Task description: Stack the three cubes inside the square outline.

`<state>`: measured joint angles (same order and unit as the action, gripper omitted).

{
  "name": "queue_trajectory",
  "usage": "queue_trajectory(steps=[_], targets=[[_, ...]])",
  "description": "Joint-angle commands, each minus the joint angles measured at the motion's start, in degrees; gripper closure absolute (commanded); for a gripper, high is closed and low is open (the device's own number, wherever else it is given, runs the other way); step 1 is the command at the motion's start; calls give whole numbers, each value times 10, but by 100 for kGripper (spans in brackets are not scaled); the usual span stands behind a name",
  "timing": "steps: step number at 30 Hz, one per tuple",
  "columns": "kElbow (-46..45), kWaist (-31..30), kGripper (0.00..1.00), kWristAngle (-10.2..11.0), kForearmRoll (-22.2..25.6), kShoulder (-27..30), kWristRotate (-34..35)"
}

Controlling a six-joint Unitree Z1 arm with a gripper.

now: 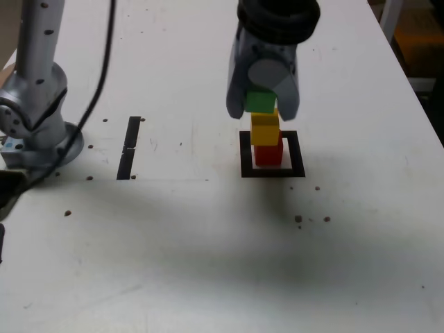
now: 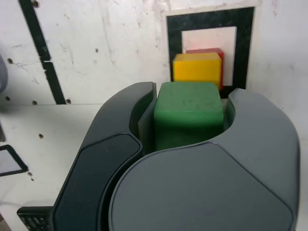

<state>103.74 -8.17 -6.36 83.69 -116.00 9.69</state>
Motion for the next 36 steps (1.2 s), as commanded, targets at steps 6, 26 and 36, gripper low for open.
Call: queue_trajectory(steps=[6, 26, 36], targets=[[1, 7, 77, 0, -10, -9, -4], [-20, 20, 47, -5, -25, -12, -14], [-20, 20, 33, -7, -30, -14, -16]])
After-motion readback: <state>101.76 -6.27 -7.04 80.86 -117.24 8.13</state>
